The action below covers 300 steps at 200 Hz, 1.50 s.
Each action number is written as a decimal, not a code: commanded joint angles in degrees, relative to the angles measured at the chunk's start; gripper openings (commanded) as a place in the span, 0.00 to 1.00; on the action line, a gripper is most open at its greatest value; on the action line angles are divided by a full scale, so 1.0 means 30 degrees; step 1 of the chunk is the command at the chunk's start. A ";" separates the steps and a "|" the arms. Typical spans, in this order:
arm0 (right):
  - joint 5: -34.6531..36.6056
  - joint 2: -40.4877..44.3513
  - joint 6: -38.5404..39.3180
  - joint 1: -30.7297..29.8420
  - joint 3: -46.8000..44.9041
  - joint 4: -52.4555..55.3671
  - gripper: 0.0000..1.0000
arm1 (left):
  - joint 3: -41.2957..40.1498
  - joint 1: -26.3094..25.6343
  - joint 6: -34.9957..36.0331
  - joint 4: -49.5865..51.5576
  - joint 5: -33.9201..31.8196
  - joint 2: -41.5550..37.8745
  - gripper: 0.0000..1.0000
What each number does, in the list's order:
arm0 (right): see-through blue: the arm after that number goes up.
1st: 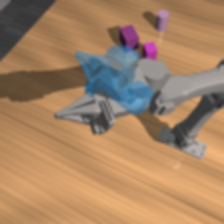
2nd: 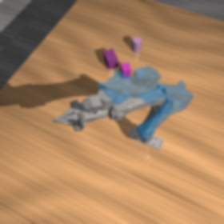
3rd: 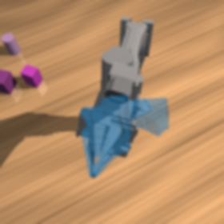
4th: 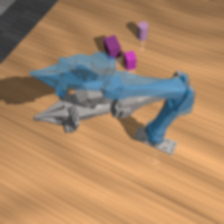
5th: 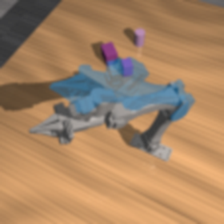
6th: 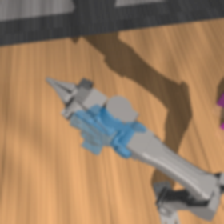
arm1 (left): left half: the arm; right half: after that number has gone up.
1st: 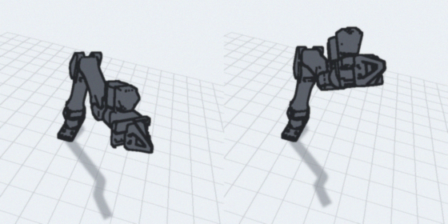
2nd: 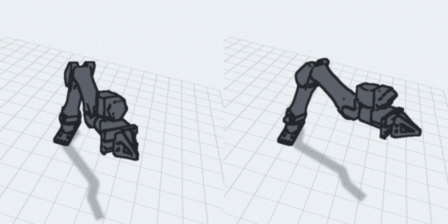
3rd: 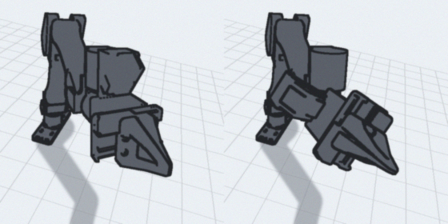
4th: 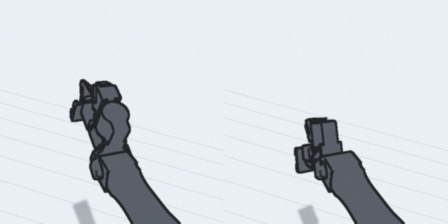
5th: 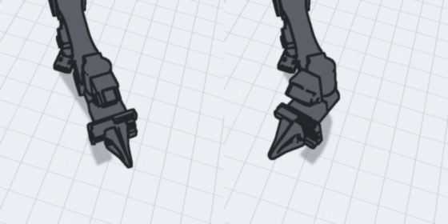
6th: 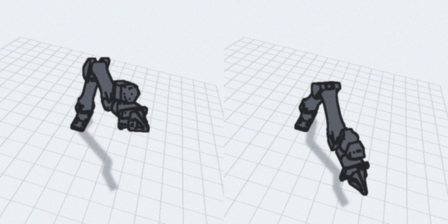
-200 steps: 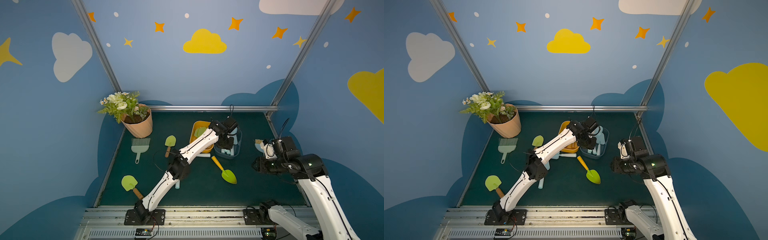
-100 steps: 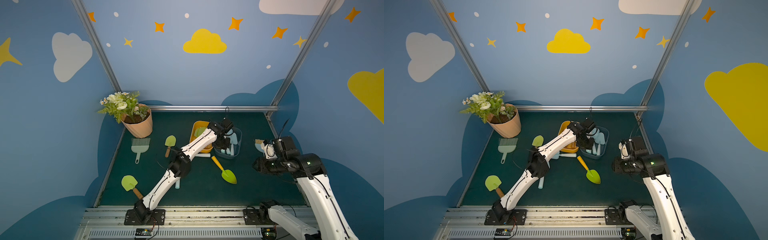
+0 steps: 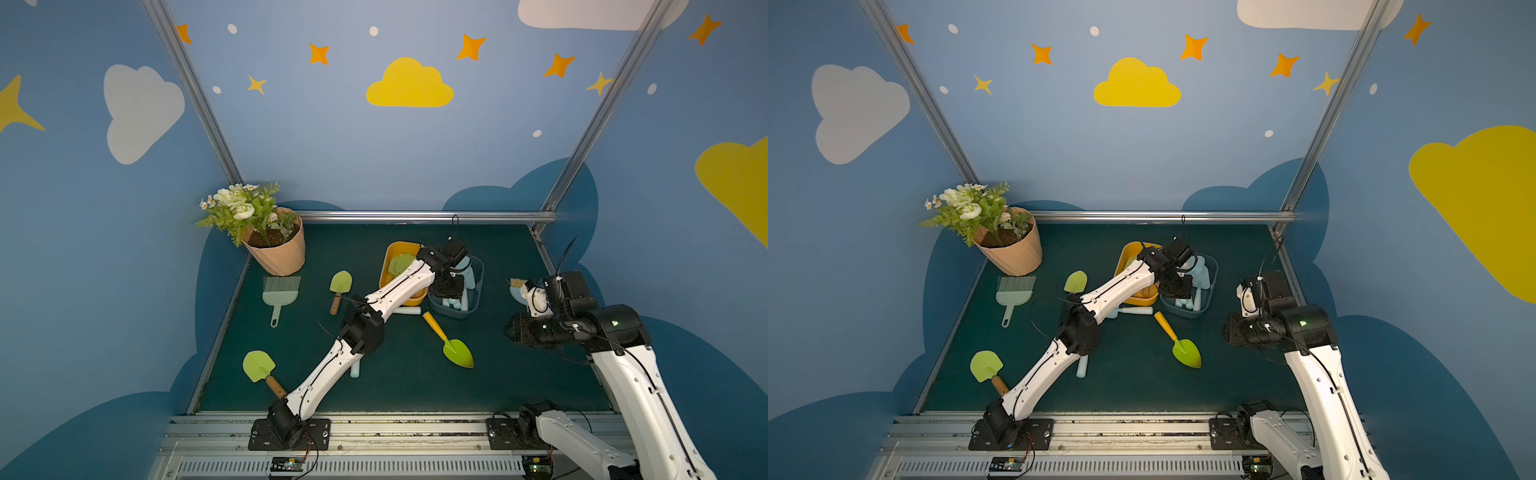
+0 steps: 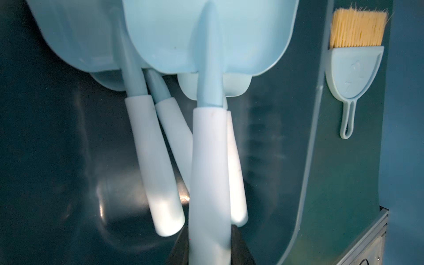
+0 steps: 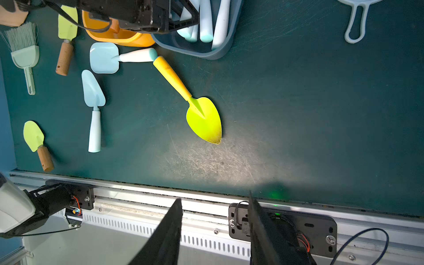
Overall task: Sort the small shovels by color and place them into the storage box
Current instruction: Place the shovel in the storage box.
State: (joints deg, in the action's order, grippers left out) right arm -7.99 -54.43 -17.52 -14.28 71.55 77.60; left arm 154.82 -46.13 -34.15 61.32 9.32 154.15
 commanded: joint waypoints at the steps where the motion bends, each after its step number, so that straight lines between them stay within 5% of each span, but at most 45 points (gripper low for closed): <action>1: -0.0170 -0.0005 0.0191 0.0132 -0.0266 -0.0017 0.48 | 0.0437 0.0055 -0.0073 -0.0100 0.0324 0.0310 0.03; 151: -0.0435 -0.0074 0.0019 0.0209 -0.0559 -0.0240 0.48 | 0.0445 -0.0062 0.0121 0.1123 0.0463 0.0862 0.08; 247: -0.0252 -0.0078 0.0039 0.0249 -0.0617 -0.0229 0.48 | 0.0422 -0.0092 0.0237 0.1787 0.0235 0.0540 0.26; 300: -0.0296 -0.0106 -0.0191 0.0246 -0.0205 -0.0132 0.47 | 0.0423 -0.0398 0.0970 0.1379 -0.0353 -0.0910 0.29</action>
State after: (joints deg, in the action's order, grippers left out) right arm -8.67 -54.74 -17.76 -13.69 70.15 77.17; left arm 154.82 -46.57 -33.39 64.86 9.39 155.02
